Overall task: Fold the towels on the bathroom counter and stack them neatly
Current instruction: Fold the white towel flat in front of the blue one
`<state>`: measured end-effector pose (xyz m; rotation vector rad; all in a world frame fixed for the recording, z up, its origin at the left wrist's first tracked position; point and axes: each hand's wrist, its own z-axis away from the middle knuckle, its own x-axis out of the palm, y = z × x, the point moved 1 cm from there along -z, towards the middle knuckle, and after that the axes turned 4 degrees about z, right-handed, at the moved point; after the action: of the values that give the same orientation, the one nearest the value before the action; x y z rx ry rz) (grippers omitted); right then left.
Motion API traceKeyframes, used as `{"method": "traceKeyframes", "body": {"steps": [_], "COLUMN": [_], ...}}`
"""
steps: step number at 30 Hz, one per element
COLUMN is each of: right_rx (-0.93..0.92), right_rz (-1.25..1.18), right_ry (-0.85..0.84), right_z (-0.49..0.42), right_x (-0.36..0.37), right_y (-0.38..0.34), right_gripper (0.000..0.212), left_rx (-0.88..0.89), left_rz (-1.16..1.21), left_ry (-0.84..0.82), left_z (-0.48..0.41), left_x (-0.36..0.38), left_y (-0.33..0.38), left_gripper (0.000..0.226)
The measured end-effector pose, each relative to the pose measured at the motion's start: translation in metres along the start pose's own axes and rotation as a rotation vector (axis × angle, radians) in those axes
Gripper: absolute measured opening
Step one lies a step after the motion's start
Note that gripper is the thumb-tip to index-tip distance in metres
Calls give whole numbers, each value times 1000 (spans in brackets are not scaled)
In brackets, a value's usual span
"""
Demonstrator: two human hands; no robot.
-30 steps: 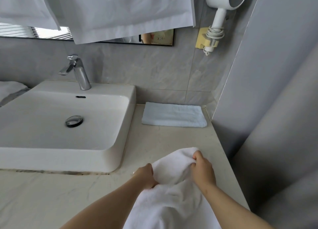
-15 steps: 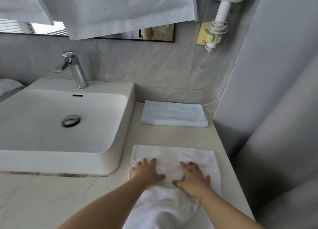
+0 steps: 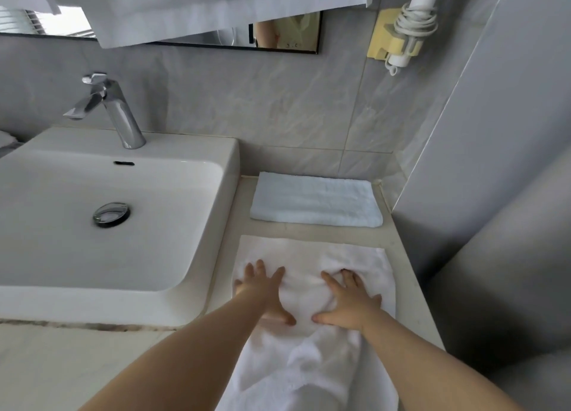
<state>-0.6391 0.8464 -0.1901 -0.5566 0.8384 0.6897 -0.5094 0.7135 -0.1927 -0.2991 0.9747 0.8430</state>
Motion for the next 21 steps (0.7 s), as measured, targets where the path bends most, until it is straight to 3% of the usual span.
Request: {"method": "traceKeyframes", "body": {"steps": [11, 21], "right_rx": [-56, -27], "right_rz": [33, 79], "right_ry": [17, 57], "right_z": [-34, -36], "right_x": [-21, -23], "right_y": [13, 11], "right_gripper": [105, 102], "left_rx": [53, 46], "left_rz": [-17, 63], "left_ry": [47, 113], "left_z": [-35, -33], "left_x": [-15, -13], "left_y": [-9, -11], "left_gripper": [117, 101]}}
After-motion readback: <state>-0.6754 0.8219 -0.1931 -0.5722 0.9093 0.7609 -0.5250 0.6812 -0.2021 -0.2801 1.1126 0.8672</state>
